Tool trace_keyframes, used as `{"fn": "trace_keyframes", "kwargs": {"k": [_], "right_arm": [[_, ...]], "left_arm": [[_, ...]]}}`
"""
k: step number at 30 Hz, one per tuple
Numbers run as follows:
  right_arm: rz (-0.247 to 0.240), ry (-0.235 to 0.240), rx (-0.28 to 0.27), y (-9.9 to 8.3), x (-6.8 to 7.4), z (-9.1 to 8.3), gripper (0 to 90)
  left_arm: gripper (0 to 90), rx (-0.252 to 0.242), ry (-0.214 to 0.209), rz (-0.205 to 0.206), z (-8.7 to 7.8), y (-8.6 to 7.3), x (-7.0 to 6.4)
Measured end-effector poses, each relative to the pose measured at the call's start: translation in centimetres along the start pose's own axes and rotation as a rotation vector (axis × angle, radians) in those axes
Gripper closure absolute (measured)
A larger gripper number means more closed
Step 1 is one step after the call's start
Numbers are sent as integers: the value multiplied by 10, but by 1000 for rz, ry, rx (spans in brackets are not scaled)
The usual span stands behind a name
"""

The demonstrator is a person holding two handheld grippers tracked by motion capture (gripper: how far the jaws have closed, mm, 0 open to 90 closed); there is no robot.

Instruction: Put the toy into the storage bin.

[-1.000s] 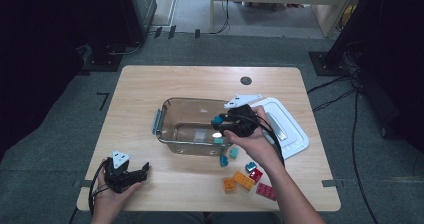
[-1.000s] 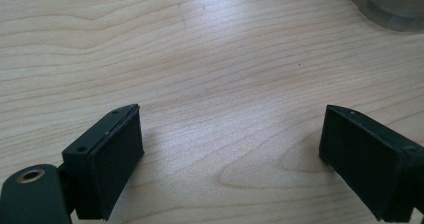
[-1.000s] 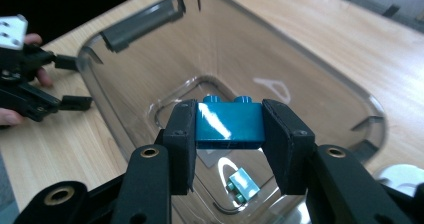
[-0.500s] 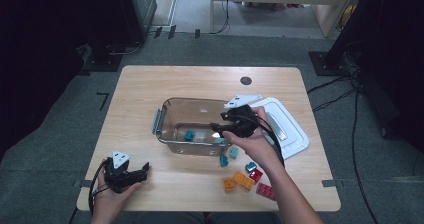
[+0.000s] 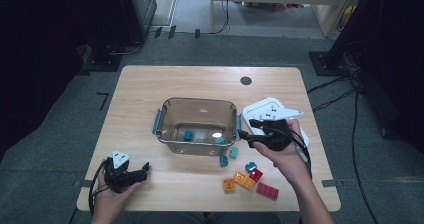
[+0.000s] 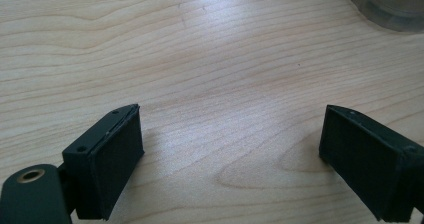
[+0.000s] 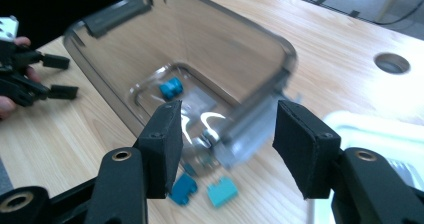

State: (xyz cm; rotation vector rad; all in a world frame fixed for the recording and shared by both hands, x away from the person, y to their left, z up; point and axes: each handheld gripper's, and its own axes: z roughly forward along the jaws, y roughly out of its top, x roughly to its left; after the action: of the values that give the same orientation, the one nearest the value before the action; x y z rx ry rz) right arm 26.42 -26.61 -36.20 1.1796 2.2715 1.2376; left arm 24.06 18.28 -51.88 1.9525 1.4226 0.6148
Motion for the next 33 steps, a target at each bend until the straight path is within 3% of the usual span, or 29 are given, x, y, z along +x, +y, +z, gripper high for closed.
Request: {"fn": "trace_keyframes", "kwargs": {"k": [10, 18, 21, 26, 33], "right_arm": [[51, -6, 30, -49, -15, -4, 454], [118, 9, 108, -92, -19, 20, 461], [132, -20, 154, -106, -20, 31, 464], [163, -30, 208, -117, -19, 44, 463], [106, -82, 283, -122, -7, 57, 463]], "left_arm": [[103, 0, 1, 1, 0, 0, 0], [103, 0, 1, 0, 0, 0, 0], [103, 0, 1, 0, 0, 0, 0], [103, 0, 1, 0, 0, 0, 0], [103, 0, 1, 0, 0, 0, 0]]}}
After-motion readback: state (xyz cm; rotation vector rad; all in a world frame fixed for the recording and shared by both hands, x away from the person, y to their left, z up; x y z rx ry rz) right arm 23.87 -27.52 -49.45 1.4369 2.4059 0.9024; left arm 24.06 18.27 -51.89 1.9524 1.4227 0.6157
